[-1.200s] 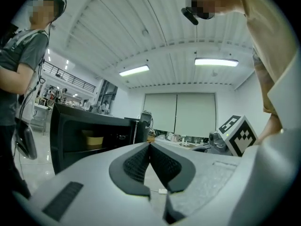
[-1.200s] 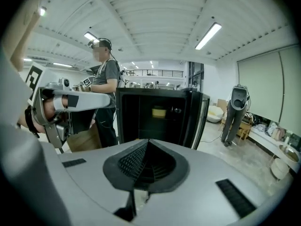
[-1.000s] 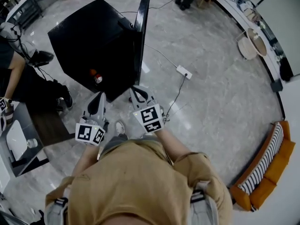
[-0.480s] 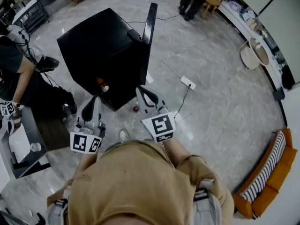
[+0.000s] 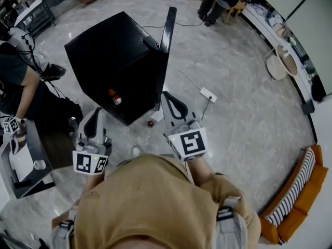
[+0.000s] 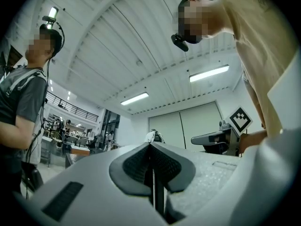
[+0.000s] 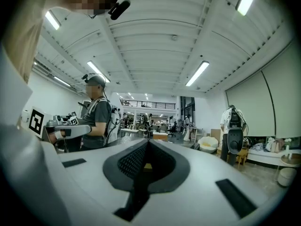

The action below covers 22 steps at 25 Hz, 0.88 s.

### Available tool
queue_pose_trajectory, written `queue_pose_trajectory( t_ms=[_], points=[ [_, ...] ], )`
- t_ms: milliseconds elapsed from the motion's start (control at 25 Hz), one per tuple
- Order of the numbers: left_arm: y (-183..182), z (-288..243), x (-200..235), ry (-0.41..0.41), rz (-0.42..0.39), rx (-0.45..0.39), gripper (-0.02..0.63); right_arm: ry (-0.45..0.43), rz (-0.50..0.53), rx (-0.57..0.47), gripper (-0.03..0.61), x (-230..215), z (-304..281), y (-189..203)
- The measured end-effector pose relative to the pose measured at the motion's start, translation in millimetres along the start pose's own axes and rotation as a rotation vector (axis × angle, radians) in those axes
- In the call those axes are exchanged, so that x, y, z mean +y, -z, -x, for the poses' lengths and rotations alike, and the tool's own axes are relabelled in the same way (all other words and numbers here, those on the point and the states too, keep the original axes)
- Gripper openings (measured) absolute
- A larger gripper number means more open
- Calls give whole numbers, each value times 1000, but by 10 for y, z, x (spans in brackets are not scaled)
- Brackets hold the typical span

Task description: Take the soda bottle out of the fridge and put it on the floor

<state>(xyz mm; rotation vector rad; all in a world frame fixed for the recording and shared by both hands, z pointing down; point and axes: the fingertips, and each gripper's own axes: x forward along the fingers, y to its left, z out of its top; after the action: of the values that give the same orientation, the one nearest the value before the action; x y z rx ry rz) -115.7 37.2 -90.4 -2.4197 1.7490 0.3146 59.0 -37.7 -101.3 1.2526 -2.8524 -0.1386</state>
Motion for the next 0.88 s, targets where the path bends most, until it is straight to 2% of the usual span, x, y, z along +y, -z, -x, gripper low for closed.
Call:
queue_pose_trajectory(
  t_ms=[360, 640, 880],
  points=[
    [-37, -161, 31, 10, -20, -19, 2, 1, 39, -11, 2, -79, -21, -3],
    [-94, -162, 169, -23, -33, -23, 2, 29, 23, -16, 2, -177, 22, -40],
    [-74, -97, 202, -41, -33, -13, 2, 0, 18, -5, 2, -96, -44, 6]
  ],
)
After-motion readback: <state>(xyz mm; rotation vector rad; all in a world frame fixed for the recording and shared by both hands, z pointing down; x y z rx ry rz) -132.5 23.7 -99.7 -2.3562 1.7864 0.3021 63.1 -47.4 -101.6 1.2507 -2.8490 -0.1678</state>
